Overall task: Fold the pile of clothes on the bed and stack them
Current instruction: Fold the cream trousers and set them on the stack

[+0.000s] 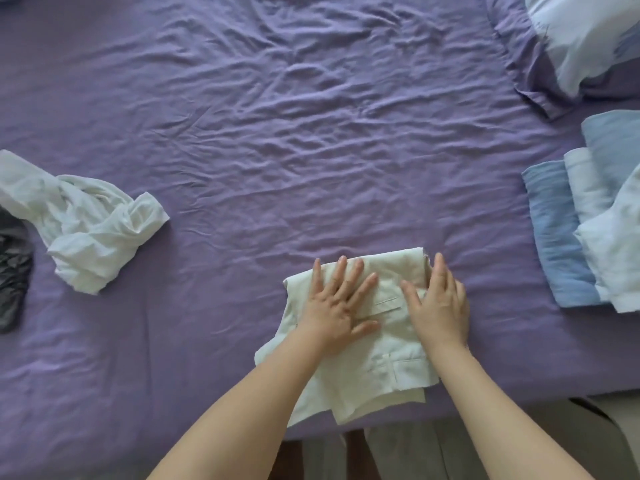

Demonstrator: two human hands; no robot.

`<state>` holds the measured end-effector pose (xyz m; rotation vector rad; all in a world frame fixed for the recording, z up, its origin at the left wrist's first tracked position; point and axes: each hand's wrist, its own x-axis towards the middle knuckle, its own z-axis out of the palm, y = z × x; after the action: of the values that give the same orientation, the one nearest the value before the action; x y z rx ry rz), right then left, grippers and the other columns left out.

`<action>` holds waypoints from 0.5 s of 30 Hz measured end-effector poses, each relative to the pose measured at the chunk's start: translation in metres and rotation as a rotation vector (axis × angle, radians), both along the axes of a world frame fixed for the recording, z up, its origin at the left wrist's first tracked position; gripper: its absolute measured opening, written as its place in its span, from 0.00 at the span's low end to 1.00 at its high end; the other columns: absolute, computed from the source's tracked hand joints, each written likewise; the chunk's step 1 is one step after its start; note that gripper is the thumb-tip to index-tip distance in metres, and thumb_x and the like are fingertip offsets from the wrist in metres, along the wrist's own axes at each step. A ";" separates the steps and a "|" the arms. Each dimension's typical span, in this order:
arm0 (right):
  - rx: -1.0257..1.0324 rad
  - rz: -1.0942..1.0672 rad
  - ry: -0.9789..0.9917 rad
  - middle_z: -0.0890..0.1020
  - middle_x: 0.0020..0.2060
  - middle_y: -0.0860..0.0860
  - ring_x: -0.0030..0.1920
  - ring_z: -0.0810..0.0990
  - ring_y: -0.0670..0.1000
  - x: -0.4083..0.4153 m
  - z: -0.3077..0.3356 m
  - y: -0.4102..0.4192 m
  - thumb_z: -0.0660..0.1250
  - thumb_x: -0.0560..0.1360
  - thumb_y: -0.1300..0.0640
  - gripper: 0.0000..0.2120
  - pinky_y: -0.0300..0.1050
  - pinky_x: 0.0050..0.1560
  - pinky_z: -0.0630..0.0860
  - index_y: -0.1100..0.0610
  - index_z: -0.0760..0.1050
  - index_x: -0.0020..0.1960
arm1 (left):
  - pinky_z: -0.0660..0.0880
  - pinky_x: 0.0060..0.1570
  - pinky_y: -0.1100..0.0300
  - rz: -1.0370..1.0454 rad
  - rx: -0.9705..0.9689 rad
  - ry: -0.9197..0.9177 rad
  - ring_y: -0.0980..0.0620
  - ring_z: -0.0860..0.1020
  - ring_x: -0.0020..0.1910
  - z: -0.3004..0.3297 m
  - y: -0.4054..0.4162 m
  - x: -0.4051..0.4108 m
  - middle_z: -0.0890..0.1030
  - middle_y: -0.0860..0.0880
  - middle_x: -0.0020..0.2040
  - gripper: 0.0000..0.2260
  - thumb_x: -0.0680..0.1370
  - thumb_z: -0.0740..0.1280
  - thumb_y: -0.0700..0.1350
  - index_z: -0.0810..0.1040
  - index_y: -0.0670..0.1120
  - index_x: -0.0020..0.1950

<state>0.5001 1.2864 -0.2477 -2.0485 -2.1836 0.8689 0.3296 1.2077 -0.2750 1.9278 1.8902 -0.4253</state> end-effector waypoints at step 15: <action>-0.294 -0.222 0.311 0.76 0.46 0.50 0.43 0.75 0.50 0.023 0.085 -0.055 0.71 0.72 0.57 0.15 0.42 0.35 0.68 0.54 0.67 0.53 | 0.77 0.40 0.55 1.455 -0.159 -0.671 0.50 0.81 0.40 0.104 -0.091 -0.019 0.82 0.48 0.43 0.13 0.66 0.75 0.51 0.77 0.45 0.42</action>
<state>0.5230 1.2314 -0.1622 -2.0462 -1.7178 1.4352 0.3102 1.1168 -0.1708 0.1674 2.0561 0.4513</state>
